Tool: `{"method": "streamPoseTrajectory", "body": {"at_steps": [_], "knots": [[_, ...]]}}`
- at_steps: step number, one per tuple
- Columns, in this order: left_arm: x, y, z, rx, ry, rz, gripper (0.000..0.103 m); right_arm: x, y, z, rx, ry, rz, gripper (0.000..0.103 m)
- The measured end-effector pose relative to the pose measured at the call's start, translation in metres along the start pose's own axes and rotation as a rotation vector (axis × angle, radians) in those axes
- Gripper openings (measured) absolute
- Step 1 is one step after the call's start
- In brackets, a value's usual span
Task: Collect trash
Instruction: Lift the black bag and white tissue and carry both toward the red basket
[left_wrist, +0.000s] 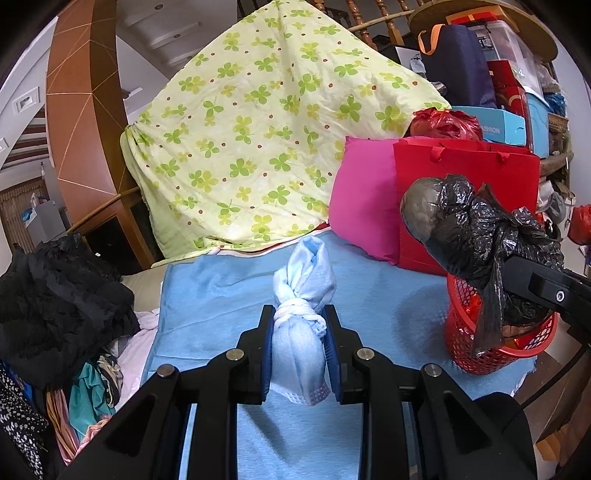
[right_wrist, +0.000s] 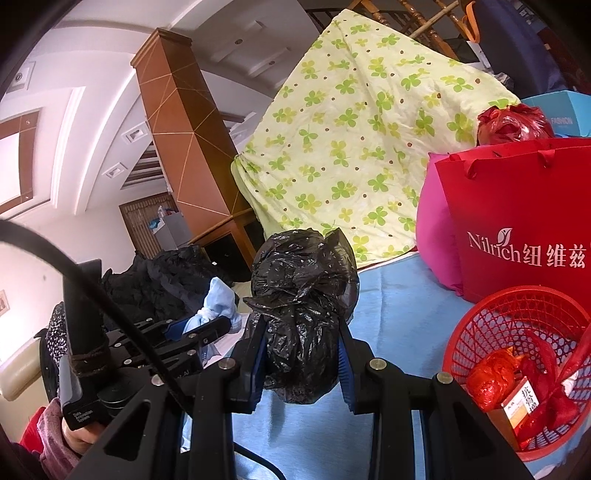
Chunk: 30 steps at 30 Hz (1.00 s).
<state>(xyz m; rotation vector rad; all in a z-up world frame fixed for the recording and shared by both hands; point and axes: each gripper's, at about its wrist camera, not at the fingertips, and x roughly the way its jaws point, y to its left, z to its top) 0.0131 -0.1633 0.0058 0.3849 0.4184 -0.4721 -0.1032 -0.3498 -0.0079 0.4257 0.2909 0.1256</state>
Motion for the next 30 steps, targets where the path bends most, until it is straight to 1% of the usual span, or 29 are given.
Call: {"method": "streamPoseTrajectory", "body": {"at_steps": [30], "knots": [[0.011,-0.022,0.001,0.028,0.025,-0.025,0.027,-0.015,-0.008,-0.003,0.046,-0.014,-0.037,0.035]]}}
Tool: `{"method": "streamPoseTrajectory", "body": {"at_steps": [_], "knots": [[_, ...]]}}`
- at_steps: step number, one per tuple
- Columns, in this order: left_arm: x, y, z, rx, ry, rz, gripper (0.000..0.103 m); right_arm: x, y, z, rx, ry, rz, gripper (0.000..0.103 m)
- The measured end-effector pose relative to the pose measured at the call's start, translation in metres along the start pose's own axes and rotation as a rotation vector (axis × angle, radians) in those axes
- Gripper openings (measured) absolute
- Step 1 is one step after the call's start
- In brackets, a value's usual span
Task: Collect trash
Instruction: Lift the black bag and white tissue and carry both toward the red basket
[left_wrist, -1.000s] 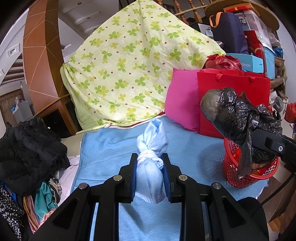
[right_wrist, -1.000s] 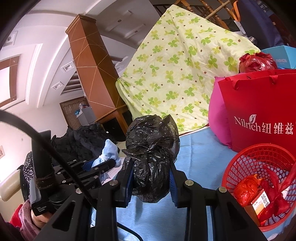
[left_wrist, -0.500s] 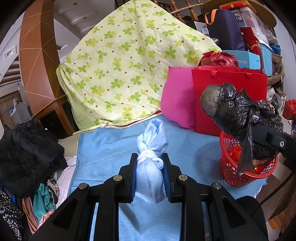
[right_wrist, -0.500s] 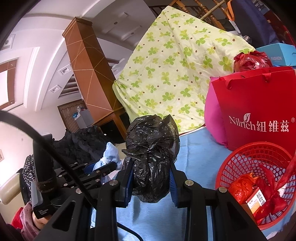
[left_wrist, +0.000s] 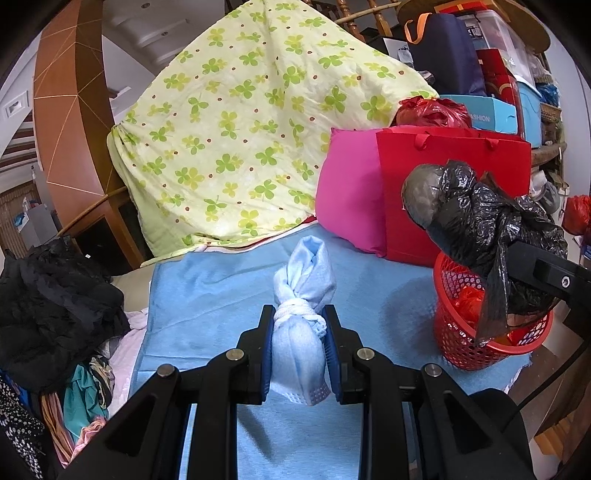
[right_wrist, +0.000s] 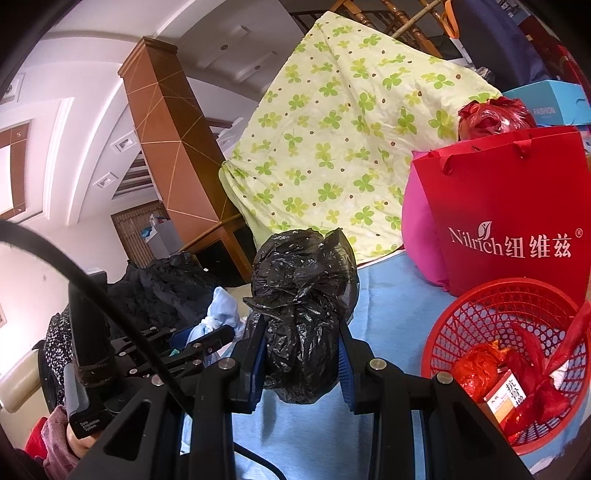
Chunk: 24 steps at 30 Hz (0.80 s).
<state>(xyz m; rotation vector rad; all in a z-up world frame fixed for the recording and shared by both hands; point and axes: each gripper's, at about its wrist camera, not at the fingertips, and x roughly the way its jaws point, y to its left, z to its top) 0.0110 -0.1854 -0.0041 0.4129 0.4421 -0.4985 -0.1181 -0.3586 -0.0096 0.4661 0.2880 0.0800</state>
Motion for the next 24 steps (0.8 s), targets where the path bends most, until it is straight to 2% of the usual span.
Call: {"method": "streamPoseTrajectory", "body": {"at_steps": [24], "knots": [[0.008,-0.016,0.002,0.032,0.014,-0.017,0.027,-0.009,-0.016,-0.003,0.043,-0.013,-0.014,0.035]]}}
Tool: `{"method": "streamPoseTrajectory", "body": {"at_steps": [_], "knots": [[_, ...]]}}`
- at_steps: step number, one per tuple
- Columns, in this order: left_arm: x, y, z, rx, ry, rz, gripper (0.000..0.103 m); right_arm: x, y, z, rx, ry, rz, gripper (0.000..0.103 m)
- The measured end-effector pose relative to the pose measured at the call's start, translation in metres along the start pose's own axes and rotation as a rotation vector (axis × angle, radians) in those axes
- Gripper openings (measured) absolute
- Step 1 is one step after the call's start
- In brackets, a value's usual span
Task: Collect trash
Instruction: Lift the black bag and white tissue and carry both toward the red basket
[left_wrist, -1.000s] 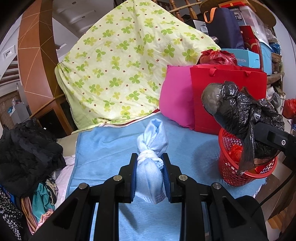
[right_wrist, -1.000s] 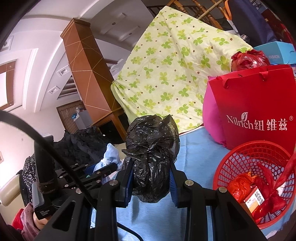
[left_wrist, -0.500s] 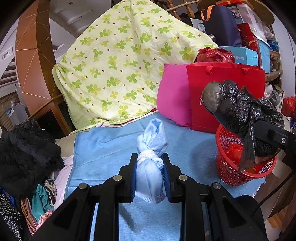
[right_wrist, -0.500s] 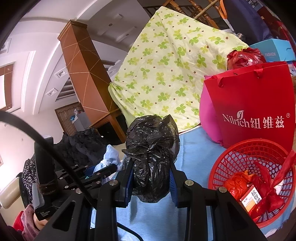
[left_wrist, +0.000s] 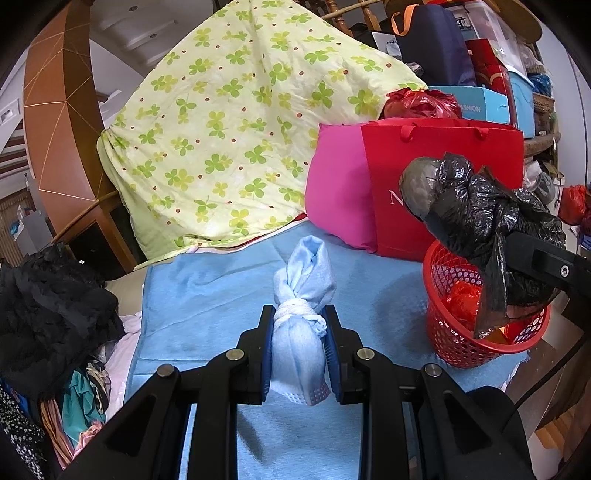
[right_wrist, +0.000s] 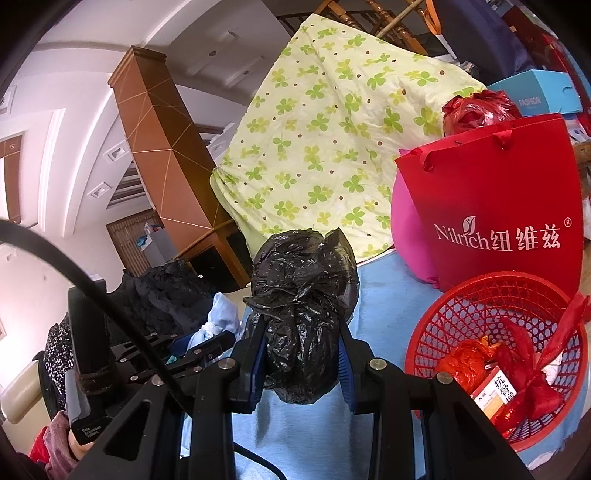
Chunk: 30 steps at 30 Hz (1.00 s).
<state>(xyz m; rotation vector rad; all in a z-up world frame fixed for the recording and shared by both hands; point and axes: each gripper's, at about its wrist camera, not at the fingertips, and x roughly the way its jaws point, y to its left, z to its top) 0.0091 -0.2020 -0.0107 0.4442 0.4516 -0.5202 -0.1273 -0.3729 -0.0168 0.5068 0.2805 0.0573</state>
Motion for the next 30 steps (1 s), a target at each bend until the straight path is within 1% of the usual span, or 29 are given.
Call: {"method": "streamPoseTrajectory", "body": {"at_steps": [11,30], "knots": [[0.003,-0.009,0.002,0.017,0.005,-0.003,0.027,-0.003,-0.006,-0.002,0.016,-0.007,-0.006,0.035],[0.012,-0.028,0.007,0.053,0.017,-0.021,0.027,-0.008,-0.027,0.0,0.054,-0.018,-0.019,0.035]]}}
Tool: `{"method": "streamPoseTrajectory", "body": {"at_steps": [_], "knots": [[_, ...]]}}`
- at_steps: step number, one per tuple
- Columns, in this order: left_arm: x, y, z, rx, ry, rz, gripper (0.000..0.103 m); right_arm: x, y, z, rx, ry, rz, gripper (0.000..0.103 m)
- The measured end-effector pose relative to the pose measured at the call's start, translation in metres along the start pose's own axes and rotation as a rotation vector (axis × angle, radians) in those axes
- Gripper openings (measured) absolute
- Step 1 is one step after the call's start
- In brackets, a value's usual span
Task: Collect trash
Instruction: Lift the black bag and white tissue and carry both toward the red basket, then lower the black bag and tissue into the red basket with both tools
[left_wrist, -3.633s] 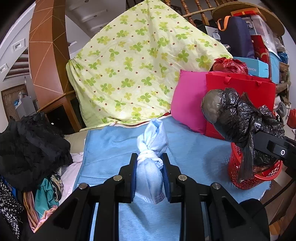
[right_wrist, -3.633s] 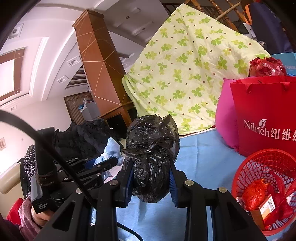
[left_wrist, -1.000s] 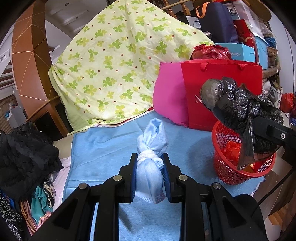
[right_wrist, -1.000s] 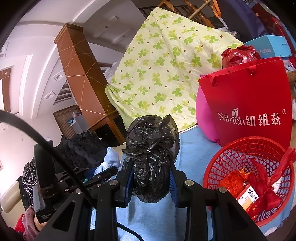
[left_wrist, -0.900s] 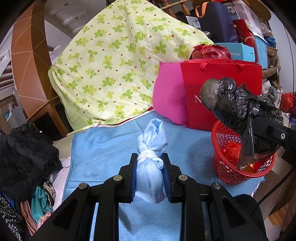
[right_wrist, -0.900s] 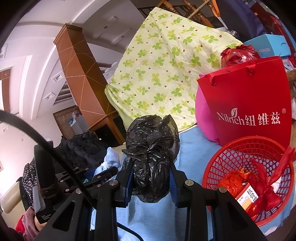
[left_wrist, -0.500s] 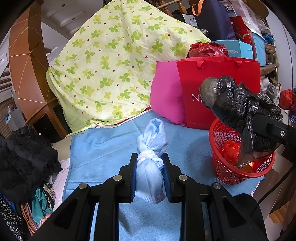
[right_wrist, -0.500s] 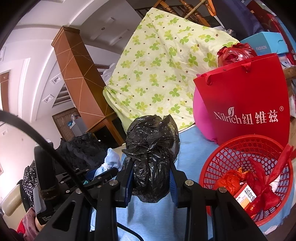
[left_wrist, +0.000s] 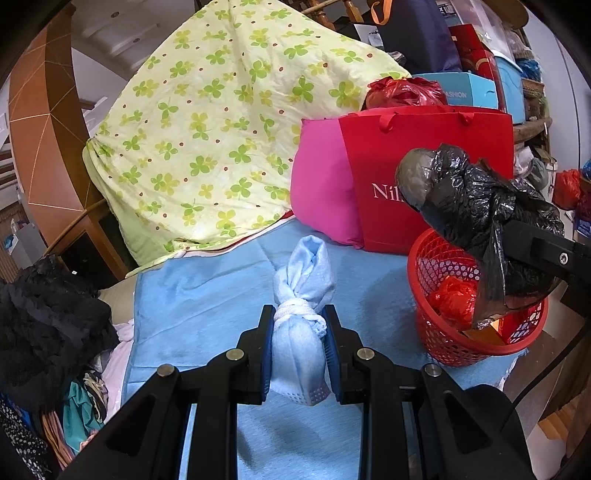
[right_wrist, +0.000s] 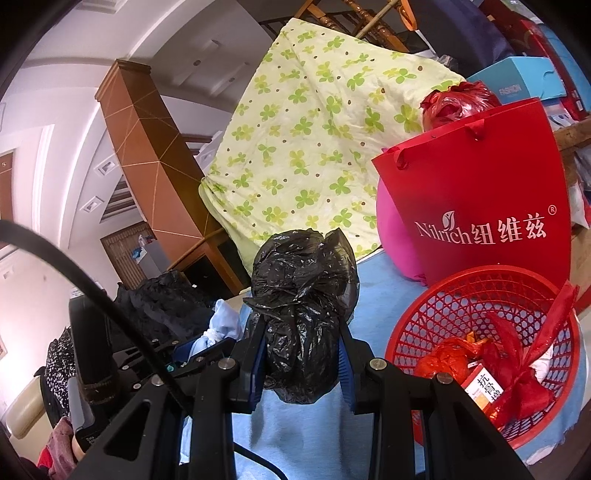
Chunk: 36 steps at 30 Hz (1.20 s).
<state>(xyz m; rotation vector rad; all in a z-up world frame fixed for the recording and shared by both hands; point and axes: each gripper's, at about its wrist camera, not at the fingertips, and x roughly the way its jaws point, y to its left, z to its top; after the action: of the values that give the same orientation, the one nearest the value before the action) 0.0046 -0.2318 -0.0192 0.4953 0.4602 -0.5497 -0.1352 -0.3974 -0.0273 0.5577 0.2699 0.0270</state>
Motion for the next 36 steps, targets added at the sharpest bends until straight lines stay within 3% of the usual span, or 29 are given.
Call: {"method": "streamPoseTrajectory", "body": {"at_steps": [20,36], "knots": [[0.013,-0.031,0.009,0.053,0.018,-0.018,0.027,-0.007,-0.03,0.0,0.051,-0.014,-0.02,0.035],[0.026,-0.079,0.018,0.135,0.03,-0.064,0.027,-0.023,-0.072,0.001,0.126,-0.051,-0.062,0.036]]}}
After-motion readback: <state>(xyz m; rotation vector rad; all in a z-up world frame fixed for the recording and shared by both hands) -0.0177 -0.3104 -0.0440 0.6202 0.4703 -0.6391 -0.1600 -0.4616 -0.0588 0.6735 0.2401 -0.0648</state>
